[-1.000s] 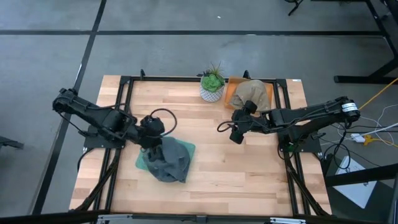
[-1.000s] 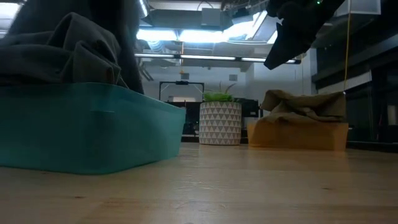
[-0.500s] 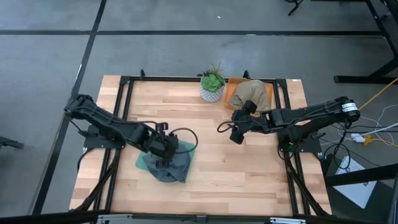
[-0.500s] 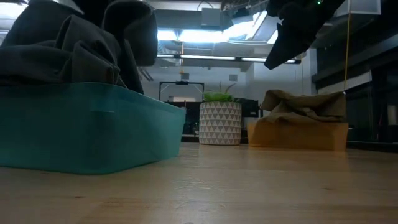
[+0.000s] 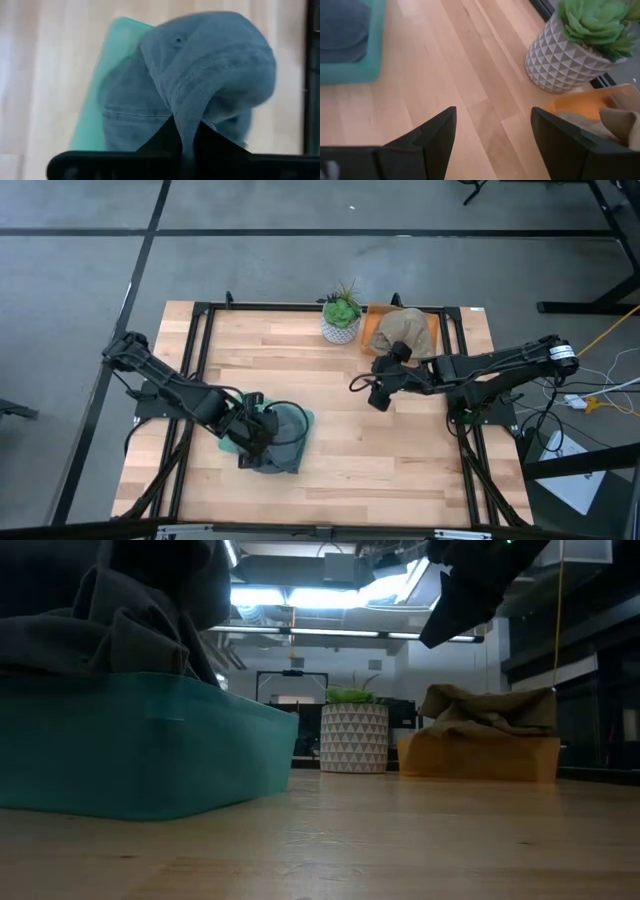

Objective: Pick & Place hat
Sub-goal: Put the blue cap into the green bin

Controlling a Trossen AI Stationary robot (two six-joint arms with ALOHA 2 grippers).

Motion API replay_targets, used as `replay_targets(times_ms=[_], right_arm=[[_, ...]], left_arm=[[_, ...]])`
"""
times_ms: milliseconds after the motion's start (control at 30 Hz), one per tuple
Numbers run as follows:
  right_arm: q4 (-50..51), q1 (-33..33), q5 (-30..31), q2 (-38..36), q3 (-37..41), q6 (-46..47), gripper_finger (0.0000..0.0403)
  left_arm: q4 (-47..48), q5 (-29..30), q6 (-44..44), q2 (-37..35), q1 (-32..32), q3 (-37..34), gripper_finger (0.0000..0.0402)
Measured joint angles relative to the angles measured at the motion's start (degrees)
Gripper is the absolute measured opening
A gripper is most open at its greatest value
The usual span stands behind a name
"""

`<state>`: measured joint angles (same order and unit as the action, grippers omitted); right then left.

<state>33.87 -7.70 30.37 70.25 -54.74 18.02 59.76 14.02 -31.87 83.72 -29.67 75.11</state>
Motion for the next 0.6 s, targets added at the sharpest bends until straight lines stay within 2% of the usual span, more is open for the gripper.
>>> replay_targets(times_ms=[167, 267, 400, 600], right_arm=[[-4.47, 0.02, -1.00, 1.02, 0.00, -0.10, 0.0255], [-9.76, 0.02, -5.72, 2.04, 0.00, -1.30, 0.0255], [-21.33, -0.52, -14.71, 4.74, 0.00, -4.94, 0.0255], [-42.22, -2.77, -16.58, 12.47, 0.00, -10.37, 0.0255]], left_arm=[[1.15, -0.08, -2.78, -0.24, -0.35, 0.00, 0.0018], [3.23, 2.38, -3.27, -0.24, 0.02, 0.00, 0.0033], [5.81, 5.75, -3.38, -0.24, 0.99, 0.00, 0.0058], [6.02, 3.98, -1.58, -0.26, 2.67, 0.00, 0.0073]])
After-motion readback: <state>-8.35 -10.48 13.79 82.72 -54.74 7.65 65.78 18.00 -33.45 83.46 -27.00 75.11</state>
